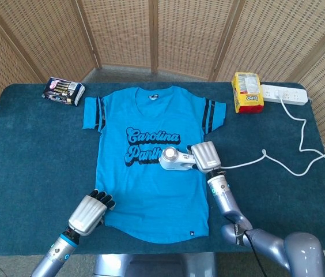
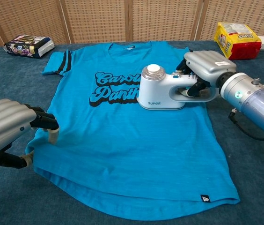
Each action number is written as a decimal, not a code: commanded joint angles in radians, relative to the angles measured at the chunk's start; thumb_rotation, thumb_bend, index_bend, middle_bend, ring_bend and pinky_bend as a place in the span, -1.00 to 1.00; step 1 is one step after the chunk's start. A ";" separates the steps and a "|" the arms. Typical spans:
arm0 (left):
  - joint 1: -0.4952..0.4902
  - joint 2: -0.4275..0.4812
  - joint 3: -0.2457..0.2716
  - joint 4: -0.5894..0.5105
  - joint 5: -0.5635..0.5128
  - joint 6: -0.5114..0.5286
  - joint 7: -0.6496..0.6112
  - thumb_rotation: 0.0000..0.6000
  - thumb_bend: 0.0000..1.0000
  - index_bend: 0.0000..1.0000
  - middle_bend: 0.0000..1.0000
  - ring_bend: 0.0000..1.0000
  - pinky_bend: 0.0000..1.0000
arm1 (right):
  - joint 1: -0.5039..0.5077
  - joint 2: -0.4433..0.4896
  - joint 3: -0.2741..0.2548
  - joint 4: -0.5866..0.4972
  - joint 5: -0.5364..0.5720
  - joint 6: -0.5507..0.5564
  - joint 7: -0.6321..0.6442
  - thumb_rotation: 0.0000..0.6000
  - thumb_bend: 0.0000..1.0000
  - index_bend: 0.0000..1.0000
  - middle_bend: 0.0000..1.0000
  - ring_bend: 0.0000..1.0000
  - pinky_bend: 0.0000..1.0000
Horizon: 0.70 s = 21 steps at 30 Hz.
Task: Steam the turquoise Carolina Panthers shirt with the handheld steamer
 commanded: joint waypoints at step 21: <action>0.000 0.000 0.004 0.006 0.002 0.003 -0.008 0.79 -0.09 0.10 -0.09 -0.22 -0.23 | -0.096 0.091 -0.095 -0.270 -0.020 0.036 -0.035 1.00 -0.36 0.39 0.50 0.60 0.44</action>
